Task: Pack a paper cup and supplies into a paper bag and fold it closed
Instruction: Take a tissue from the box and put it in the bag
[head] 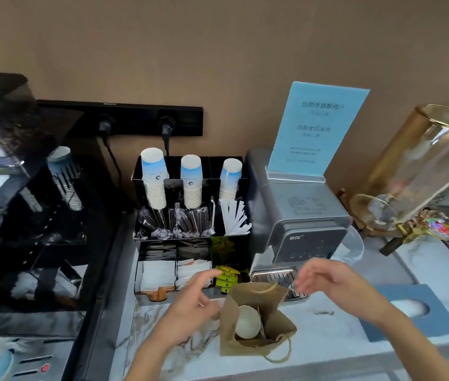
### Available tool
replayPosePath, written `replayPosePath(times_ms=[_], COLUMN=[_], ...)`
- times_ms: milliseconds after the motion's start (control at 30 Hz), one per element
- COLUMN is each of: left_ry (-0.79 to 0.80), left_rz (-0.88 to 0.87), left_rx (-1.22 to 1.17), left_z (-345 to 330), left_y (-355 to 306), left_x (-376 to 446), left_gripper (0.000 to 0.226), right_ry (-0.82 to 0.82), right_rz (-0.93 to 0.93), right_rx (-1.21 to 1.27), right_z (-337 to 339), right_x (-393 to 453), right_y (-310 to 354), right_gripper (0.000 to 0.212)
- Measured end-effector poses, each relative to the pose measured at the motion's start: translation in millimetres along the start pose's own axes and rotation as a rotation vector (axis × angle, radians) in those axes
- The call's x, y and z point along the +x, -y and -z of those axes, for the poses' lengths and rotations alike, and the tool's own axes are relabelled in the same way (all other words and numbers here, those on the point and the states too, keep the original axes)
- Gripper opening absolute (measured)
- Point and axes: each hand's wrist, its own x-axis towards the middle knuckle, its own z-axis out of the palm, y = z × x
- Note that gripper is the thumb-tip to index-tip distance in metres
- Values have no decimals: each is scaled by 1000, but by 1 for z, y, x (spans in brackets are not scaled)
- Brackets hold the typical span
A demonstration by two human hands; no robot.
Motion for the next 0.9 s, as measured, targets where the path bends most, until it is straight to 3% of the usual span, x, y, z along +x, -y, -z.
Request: replayPosePath(times_ms=[100,167,233,333,433,533,667,767,900], left_ry=[-3,97,221,289,227,108,1,-43,-51], left_rz=[75,116,138,124,28,-16,-12,-2,25], left_rx=[53,85,143,236,231,201,171,175,145], left_z=[4,-4,-20,-47,-63,-67,-64,-60,-64], left_y=[30,51,67,79,80,80,60,45,47], left_x=[-4,-5,1,14,19,16,17,16,17], left_gripper=[63,69,75,74,48,32,34,33,53], right_ry=[-56,148,348,456,415,336,140,91,88], right_rz=[-120,-263,-370,-420,-310,-91,92,151,118], right_rx=[-192,-320,-326,-252,-270,-275,-249,-195,-109], right_z=[6,-12,-38,-82,-111,-127,-122,-112,-112], right_x=[-6,-8,-4,11,22,23,30,31,27], right_y=[-57,-91,-117,-128,-136,-136,-133,-127,-130], right_gripper=[40,43,60,74,83,63,46,46,37])
